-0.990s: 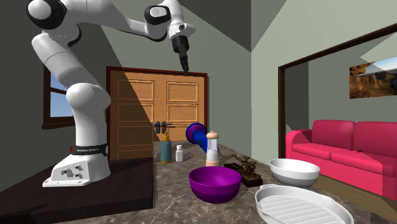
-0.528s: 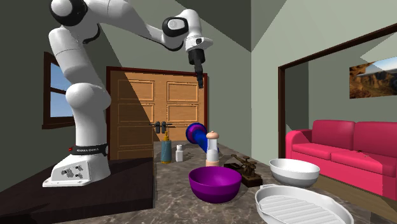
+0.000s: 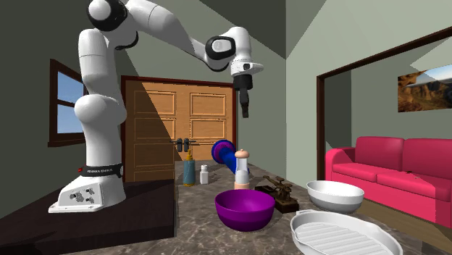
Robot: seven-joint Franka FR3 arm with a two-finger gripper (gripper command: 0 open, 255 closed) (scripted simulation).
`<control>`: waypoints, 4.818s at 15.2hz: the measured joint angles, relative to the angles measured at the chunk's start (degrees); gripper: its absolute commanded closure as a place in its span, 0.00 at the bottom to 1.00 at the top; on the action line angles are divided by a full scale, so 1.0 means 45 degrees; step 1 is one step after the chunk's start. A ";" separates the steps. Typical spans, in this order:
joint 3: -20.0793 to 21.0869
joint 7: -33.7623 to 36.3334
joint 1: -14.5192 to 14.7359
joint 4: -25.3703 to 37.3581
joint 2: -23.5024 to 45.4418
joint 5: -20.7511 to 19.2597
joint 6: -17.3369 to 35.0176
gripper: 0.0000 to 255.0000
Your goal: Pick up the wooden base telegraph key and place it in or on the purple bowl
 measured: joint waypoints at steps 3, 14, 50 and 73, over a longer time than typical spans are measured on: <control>-0.0222 -0.0174 -0.0127 0.0837 0.1492 0.0534 0.0302 0.00; -0.0336 -0.0628 -0.0974 0.4206 0.6867 0.2646 0.0927 0.00; -0.0182 -0.0568 -0.1311 0.5550 0.8673 0.3242 0.0948 1.00; -0.0593 -0.0394 -0.1443 0.6014 0.6511 0.2650 -0.1674 1.00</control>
